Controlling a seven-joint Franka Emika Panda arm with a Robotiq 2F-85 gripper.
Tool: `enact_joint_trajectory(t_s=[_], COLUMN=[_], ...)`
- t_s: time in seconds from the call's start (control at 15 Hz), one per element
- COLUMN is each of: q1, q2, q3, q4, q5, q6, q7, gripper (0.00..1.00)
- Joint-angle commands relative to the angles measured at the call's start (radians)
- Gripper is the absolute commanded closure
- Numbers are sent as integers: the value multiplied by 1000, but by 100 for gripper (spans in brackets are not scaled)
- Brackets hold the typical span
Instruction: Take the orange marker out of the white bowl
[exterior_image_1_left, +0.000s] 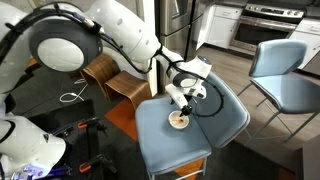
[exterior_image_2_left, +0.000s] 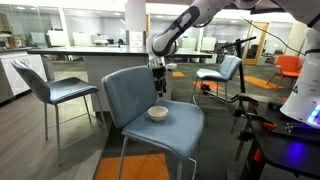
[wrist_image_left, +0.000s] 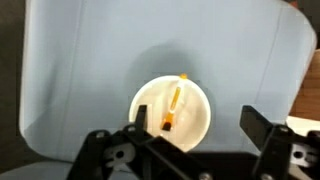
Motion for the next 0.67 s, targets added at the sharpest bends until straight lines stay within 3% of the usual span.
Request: enact_joint_trajectory(t_s=[0.0, 0.4, 0.6], q1=[-17, -19, -18], q2=[110, 267, 333], q3=[19, 17, 18], q4=[136, 320, 393], q5=[-10, -14, -15], q6=[-29, -62, -91], q7=[-42, -42, -40], gripper=[0, 1, 19])
